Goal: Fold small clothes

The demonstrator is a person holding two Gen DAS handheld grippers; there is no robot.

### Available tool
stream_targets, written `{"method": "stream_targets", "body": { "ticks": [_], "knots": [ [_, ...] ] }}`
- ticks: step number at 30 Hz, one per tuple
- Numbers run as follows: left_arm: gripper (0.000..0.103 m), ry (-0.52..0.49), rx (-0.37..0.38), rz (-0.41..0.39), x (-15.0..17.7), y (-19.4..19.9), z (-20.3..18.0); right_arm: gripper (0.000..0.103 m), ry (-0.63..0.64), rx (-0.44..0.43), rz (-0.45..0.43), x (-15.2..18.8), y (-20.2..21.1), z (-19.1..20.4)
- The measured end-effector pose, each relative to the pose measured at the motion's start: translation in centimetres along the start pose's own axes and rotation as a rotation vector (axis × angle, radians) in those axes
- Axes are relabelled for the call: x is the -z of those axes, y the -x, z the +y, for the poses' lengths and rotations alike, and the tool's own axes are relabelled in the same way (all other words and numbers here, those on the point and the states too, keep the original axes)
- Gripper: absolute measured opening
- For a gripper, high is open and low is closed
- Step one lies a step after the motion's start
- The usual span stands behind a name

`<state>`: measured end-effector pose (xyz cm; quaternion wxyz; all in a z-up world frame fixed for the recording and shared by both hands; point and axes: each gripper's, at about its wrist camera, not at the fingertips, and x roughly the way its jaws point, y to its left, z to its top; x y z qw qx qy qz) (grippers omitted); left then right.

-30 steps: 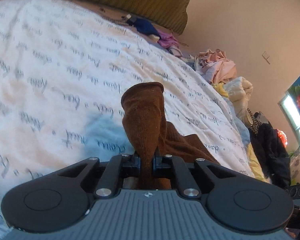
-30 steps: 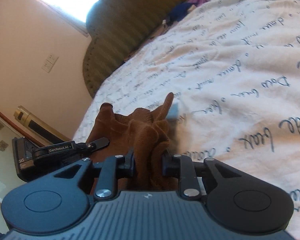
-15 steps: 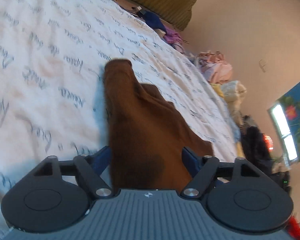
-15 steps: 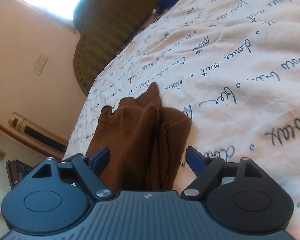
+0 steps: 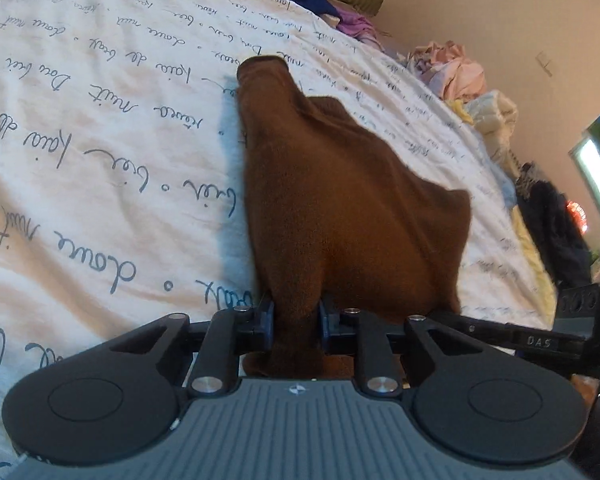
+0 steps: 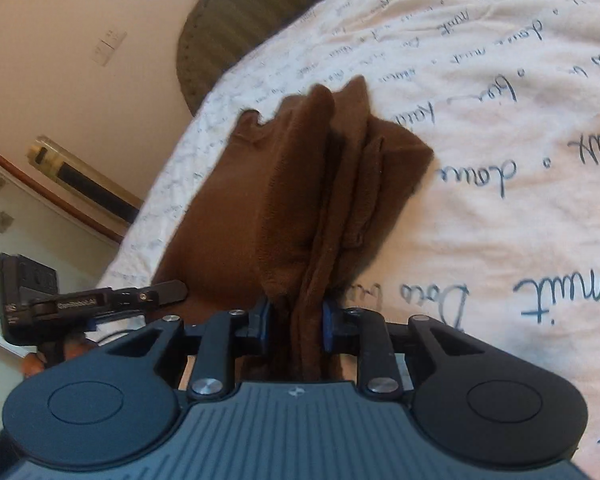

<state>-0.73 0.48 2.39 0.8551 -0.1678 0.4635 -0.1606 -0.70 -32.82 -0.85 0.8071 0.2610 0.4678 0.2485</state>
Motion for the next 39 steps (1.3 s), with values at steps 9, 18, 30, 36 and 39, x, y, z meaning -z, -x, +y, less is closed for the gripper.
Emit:
{"method": "stream_targets", "body": {
  "ticks": [9, 18, 30, 36, 39],
  "knots": [
    [0.073, -0.284, -0.232, -0.316, -0.1, 5.5, -6.4, 0.059, 0.058, 0.019, -0.277, -5.4, 5.5, 4.4],
    [0.07, -0.38, -0.33, -0.206, 0.5, -3.3, -9.3, 0.065, 0.143, 0.14, -0.074, -11.2, -8.8, 6.9],
    [0.071, -0.393, -0.333, -0.202, 0.9, -3.5, -8.9, 0.031, 0.214, 0.141, -0.159, -9.3, -7.6, 4.5],
    [0.072, -0.395, -0.342, -0.205, 0.8, -3.9, -9.3, 0.044, 0.386, 0.156, -0.147, -10.4, -7.6, 11.1],
    [0.072, -0.402, -0.343, -0.211, 0.9, -3.9, -9.3, 0.056, 0.371, 0.254, -0.003, -11.2, -11.3, 9.6]
  ]
}}
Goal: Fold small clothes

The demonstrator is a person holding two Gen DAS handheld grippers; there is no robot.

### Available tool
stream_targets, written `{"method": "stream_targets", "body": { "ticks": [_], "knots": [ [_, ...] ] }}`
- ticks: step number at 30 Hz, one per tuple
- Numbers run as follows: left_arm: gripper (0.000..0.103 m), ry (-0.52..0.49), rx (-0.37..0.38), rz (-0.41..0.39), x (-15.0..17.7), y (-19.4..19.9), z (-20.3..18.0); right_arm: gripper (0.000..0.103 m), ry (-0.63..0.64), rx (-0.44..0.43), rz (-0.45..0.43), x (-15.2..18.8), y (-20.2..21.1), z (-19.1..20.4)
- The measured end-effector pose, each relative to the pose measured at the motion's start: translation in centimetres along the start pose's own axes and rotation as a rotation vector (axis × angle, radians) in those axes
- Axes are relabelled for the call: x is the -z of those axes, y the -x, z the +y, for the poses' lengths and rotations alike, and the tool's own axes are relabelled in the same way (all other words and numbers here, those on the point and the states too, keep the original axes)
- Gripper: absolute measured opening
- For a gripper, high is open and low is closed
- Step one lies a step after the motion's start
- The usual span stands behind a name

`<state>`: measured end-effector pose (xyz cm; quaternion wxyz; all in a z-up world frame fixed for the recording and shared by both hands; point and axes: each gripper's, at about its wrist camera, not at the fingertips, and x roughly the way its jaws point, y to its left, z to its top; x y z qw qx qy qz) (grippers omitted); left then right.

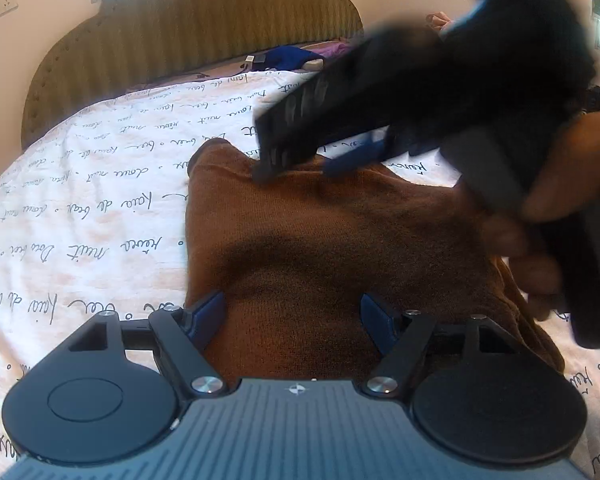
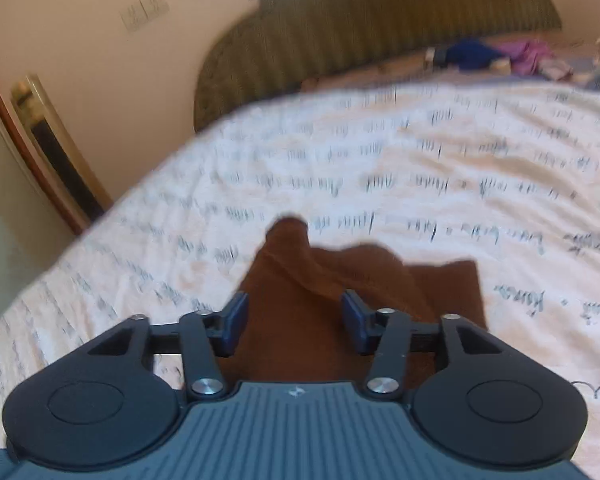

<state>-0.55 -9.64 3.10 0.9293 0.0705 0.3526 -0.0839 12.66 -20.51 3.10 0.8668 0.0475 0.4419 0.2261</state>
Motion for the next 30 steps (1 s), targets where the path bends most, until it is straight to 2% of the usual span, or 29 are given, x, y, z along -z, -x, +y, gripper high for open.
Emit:
{"method": "stream_targets", "body": {
  "ticks": [1, 2, 4, 7, 9, 11, 13, 15, 16, 18, 19, 20, 21, 22, 25, 27, 30],
  "knots": [
    [0.072, -0.005, 0.0, -0.007, 0.1, 0.1, 0.0, 0.05, 0.01, 0.032, 0.034, 0.5, -1.4, -1.1],
    [0.072, -0.013, 0.0, -0.021, 0.2, 0.3, 0.0, 0.045, 0.004, -0.019, -0.037, 1.3, -1.1, -2.4],
    [0.072, -0.018, 0.003, -0.041, 0.6, 0.9, 0.2, 0.031, -0.128, -0.057, -0.042, 1.2, -0.3, -4.3],
    [0.073, -0.035, -0.007, -0.087, 1.4, 2.1, 0.2, 0.033, -0.105, -0.001, -0.12, 0.5, 2.0, -4.0],
    [0.073, -0.045, -0.015, -0.108, 2.0, 2.9, 0.1, 0.036, -0.052, -0.029, -0.118, -0.7, 2.7, -3.3],
    [0.073, -0.042, -0.017, -0.119, 2.5, 3.5, 0.1, 0.038, 0.023, -0.012, -0.092, -2.0, 2.3, -2.5],
    [0.075, -0.034, -0.011, -0.117, 2.9, 3.8, 0.1, 0.038, 0.1, 0.046, -0.06, -3.1, 1.0, -1.9],
    [0.075, -0.033, -0.014, -0.114, 3.2, 3.7, 0.1, 0.038, 0.121, 0.116, -0.015, -3.9, -0.9, -2.0],
    [0.077, -0.037, -0.011, -0.112, 3.3, 3.6, 0.1, 0.038, 0.117, 0.123, 0.013, -4.1, -1.8, -2.1],
    [0.079, -0.04, -0.015, -0.107, 3.5, 3.1, 0.2, 0.038, 0.087, 0.061, 0.084, -3.8, -3.5, -2.7],
    [0.08, -0.039, -0.016, -0.104, 3.7, 2.9, 0.3, 0.035, 0.08, 0.051, 0.087, -3.7, -3.8, -2.9],
    [0.081, -0.035, -0.015, -0.1, 3.9, 2.7, 0.4, 0.016, 0.088, 0.03, 0.073, -3.6, -3.6, -2.9],
    [0.082, -0.029, -0.012, -0.094, 4.0, 2.6, 0.5, 0.015, 0.082, 0.019, 0.056, -3.7, -3.1, -3.0],
    [0.082, -0.016, -0.003, -0.087, 4.1, 2.5, 0.7, 0.011, 0.079, 0.013, 0.03, -3.9, -2.3, -3.1],
    [0.082, 0.008, 0.018, -0.077, 4.3, 2.3, 1.1, 0.009, 0.028, 0.036, -0.032, -3.9, -0.8, -4.9],
    [0.082, 0.018, 0.025, -0.072, 4.6, 1.9, 1.2, 0.009, -0.018, 0.057, 0.031, -2.9, -2.4, -6.7],
    [0.089, 0.042, 0.028, -0.069, 4.9, 1.3, 1.6, 0.01, -0.073, 0.027, -0.041, -2.0, -2.0, -7.4]
  ]
}}
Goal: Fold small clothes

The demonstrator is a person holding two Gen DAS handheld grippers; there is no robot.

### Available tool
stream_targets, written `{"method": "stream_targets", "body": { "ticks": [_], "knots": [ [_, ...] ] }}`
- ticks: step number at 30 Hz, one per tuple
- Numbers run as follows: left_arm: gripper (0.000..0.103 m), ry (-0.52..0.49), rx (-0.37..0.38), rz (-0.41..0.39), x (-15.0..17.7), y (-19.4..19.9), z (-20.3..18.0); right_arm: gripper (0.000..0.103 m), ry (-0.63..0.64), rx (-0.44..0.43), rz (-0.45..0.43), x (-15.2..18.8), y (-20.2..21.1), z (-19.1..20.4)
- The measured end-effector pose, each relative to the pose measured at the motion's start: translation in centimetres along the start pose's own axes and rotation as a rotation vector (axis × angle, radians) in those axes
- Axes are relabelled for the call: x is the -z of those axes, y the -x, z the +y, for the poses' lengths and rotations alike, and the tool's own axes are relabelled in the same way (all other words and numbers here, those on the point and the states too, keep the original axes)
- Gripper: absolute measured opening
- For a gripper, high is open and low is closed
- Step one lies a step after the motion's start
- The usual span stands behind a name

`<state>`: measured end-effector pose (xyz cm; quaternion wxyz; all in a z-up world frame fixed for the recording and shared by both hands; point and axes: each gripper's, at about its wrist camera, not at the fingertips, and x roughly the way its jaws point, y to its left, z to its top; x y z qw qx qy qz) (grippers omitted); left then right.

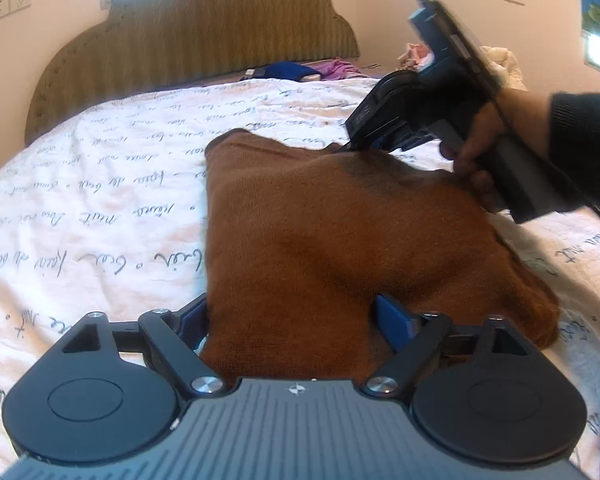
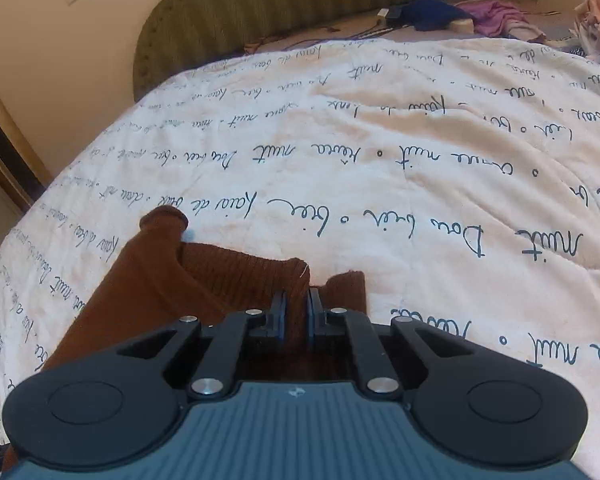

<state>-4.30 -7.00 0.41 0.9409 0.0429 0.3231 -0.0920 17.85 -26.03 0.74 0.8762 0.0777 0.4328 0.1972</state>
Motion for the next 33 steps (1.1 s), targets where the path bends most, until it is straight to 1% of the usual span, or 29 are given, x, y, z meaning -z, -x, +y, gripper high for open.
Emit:
{"method": "stream_targets", "body": {
  "ticks": [1, 2, 3, 4, 6, 7, 8, 10, 12, 14, 15, 16, 17, 18, 20, 22, 23, 24, 25, 26, 27, 29, 31, 32, 33],
  "knots": [
    [0.089, 0.023, 0.015, 0.006, -0.2, 0.1, 0.5, 0.019, -0.029, -0.004, -0.009, -0.1, 0.3, -0.2],
    [0.088, 0.046, 0.026, 0.008, -0.3, 0.4, 1.0, 0.033, -0.069, 0.006, -0.008, -0.3, 0.9, -0.5],
    [0.086, 0.067, 0.031, -0.001, -0.5, 1.1, 1.5, 0.037, -0.114, 0.014, -0.017, -0.3, 2.1, -0.8],
    [0.084, 0.085, 0.036, -0.017, -0.6, 2.0, 2.0, 0.041, -0.142, 0.001, -0.04, 0.0, 3.5, -0.8],
    [0.084, 0.102, 0.047, -0.049, -0.2, 3.9, 3.2, 0.046, -0.153, -0.09, -0.083, 1.4, 6.6, -1.0],
    [0.084, 0.093, 0.049, -0.063, 0.1, 4.8, 3.6, 0.054, -0.157, -0.133, -0.088, 2.5, 8.3, -1.2],
    [0.084, 0.067, 0.048, -0.078, 0.5, 5.7, 3.9, 0.056, -0.167, -0.151, -0.091, 3.6, 9.8, -1.5],
    [0.084, -0.013, 0.038, -0.09, 1.7, 7.1, 3.9, 0.056, -0.171, -0.141, -0.087, 5.6, 11.8, -1.9],
    [0.084, -0.093, 0.03, -0.081, 2.9, 7.8, 3.3, 0.058, -0.187, -0.137, -0.091, 7.4, 13.4, -2.4],
    [0.082, -0.13, 0.011, -0.056, 3.8, 7.6, 2.7, 0.057, -0.204, -0.146, -0.075, 8.3, 13.6, -2.6],
    [0.079, -0.134, -0.006, -0.043, 4.0, 7.1, 2.6, 0.057, -0.202, -0.127, -0.061, 8.5, 13.3, -2.5],
    [0.073, -0.13, -0.031, -0.032, 3.9, 6.6, 2.5, 0.057, -0.193, -0.093, -0.051, 8.5, 12.9, -2.3],
    [0.068, -0.118, -0.039, -0.029, 3.6, 6.2, 2.5, 0.057, -0.177, -0.052, -0.047, 8.4, 12.7, -1.9],
    [0.067, -0.105, -0.036, -0.037, 3.4, 6.1, 2.7, 0.057, -0.171, -0.046, -0.048, 8.4, 12.5, -1.7],
    [0.067, -0.088, -0.047, -0.043, 2.8, 5.6, 2.8, 0.057, -0.192, -0.084, -0.035, 8.1, 11.9, -1.6],
    [0.064, -0.086, -0.078, -0.039, 2.4, 4.9, 2.5, 0.057, -0.178, -0.048, 0.002, 7.9, 10.6, -1.4],
    [0.062, -0.077, -0.09, -0.038, 2.3, 4.9, 2.4, 0.054, -0.175, -0.038, 0.017, 7.9, 9.9, -1.5],
    [0.042, -0.066, -0.09, -0.033, 2.2, 4.5, 2.5, 0.045, -0.176, -0.052, 0.019, 8.0, 9.3, -1.7],
    [0.012, -0.047, -0.075, -0.018, 1.9, 4.2, 2.5, 0.023, -0.18, -0.067, 0.01, 8.1, 9.1, -1.9],
    [0.013, -0.03, -0.08, -0.019, 1.8, 4.4, 2.4, 0.017, -0.183, -0.072, -0.006, 8.1, 9.4, -2.0],
    [0.012, -0.025, -0.114, -0.045, 1.9, 5.0, 2.1, 0.014, -0.174, -0.072, -0.019, 8.1, 9.8, -2.0],
    [0.011, -0.014, -0.13, -0.066, 2.2, 6.2, 1.9, 0.012, -0.174, -0.07, -0.04, 8.4, 10.7, -2.6],
    [0.01, -0.019, -0.139, -0.025, 3.3, 6.0, 1.8, 0.011, -0.21, -0.04, -0.022, 9.1, 10.2, -4.0],
    [0.01, -0.021, -0.156, -0.005, 3.9, 5.3, 1.7, 0.01, -0.233, -0.062, -0.024, 9.5, 9.9, -4.6],
    [0.01, -0.017, -0.166, -0.005, 4.3, 5.0, 1.7, 0.01, -0.264, -0.094, -0.038, 9.7, 9.9, -5.0]
  ]
}}
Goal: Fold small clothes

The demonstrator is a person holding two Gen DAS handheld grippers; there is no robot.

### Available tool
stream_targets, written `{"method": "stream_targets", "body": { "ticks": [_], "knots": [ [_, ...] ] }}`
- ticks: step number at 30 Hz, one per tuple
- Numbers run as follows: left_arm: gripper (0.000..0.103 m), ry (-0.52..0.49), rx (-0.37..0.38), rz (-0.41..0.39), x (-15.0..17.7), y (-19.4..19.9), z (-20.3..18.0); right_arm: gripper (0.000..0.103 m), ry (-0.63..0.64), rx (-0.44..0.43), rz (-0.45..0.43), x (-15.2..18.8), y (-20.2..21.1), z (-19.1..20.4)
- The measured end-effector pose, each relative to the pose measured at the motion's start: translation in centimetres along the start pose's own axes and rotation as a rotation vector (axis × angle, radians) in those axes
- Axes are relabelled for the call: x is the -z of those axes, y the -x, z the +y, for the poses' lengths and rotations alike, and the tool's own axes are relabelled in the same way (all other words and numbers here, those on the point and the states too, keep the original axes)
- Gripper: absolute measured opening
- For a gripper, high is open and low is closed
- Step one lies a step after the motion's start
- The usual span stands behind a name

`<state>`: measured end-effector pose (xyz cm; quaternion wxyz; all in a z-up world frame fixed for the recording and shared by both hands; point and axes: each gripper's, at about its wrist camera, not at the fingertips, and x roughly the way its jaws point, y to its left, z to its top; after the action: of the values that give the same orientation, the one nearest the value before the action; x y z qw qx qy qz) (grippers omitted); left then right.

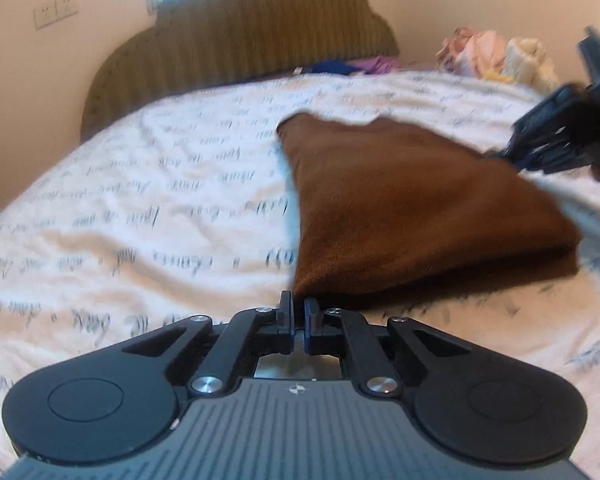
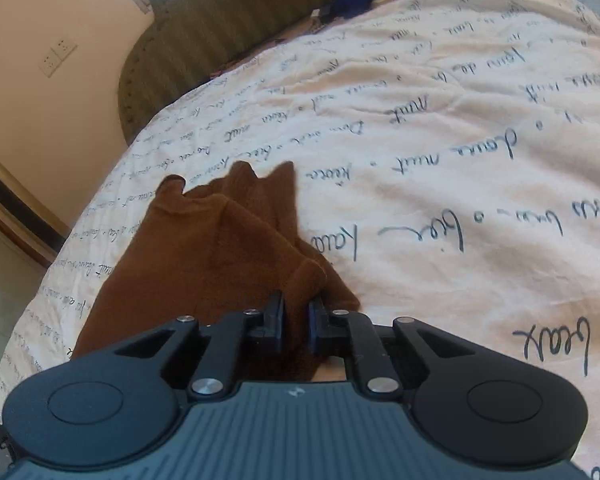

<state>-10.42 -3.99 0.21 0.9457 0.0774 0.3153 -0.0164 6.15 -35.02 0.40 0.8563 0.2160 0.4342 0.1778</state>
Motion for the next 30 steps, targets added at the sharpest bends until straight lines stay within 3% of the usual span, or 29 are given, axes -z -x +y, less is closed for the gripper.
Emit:
{"method": "stream_targets", "body": {
  "ticks": [3, 6, 7, 8, 9, 10, 13, 16, 17, 18, 19, 20, 21, 22, 23, 26, 30],
  "knots": [
    [0.01, 0.011, 0.014, -0.015, -0.4, 0.7, 0.2, 0.018, -0.063, -0.015, -0.021, -0.1, 1.2, 0.1],
    [0.013, 0.042, 0.072, -0.019, -0.6, 2.0, 1.6, 0.042, -0.091, -0.026, -0.061, 0.5, 4.4, 0.4],
    [0.017, 0.066, 0.111, -0.027, -0.6, 2.6, 2.4, 0.06, -0.085, -0.042, -0.073, 1.0, 5.5, 0.5],
    [0.026, 0.097, 0.151, -0.029, -0.6, 3.1, 3.3, 0.081, -0.085, -0.054, -0.07, 1.5, 6.5, 0.5],
    [0.049, 0.134, 0.189, -0.03, -0.7, 3.4, 4.2, 0.085, -0.085, -0.062, -0.055, 2.0, 7.0, 0.5],
    [0.066, 0.172, 0.228, -0.033, -0.9, 3.5, 4.9, 0.085, -0.079, -0.072, -0.028, 2.5, 7.1, 0.6],
    [0.073, 0.322, 0.322, 0.001, -2.7, 1.9, 7.0, 0.085, -0.092, -0.124, 0.06, 3.5, 6.0, 0.8],
    [0.071, 0.532, 0.443, 0.123, -4.2, -2.8, 8.7, 0.085, -0.141, -0.168, 0.16, 4.5, 3.7, 1.0],
    [0.07, 0.572, 0.495, 0.201, -4.4, -4.6, 8.8, 0.084, -0.143, -0.19, 0.189, 4.9, 3.1, 1.3],
    [0.063, 0.607, 0.573, 0.295, -4.4, -6.5, 8.7, 0.084, -0.141, -0.213, 0.207, 5.2, 2.7, 1.6],
    [0.059, 0.637, 0.609, 0.33, -4.2, -7.4, 8.5, 0.084, -0.141, -0.227, 0.213, 5.5, 2.5, 1.8],
    [0.059, 0.638, 0.626, 0.323, -4.4, -7.6, 8.3, 0.083, -0.135, -0.235, 0.217, 5.7, 2.3, 2.0],
    [0.049, 0.613, 0.652, 0.335, -4.8, -7.7, 7.7, 0.08, -0.118, -0.237, 0.221, 5.8, 2.2, 2.3],
    [0.023, 0.589, 0.656, 0.346, -5.0, -7.7, 7.2, 0.046, -0.107, -0.231, 0.242, 5.9, 2.0, 2.6],
    [0.021, 0.564, 0.642, 0.347, -5.3, -7.5, 6.7, 0.021, -0.098, -0.211, 0.266, 6.0, 1.7, 2.8],
    [0.018, 0.473, 0.595, 0.297, -5.8, -4.9, 5.9, 0.02, -0.042, -0.25, 0.257, 6.3, 3.1, 3.6],
    [0.022, 0.397, 0.603, 0.29, -4.1, -2.3, 5.7, 0.02, -0.006, -0.262, 0.273, 8.2, 4.6, 3.8]
  ]
}}
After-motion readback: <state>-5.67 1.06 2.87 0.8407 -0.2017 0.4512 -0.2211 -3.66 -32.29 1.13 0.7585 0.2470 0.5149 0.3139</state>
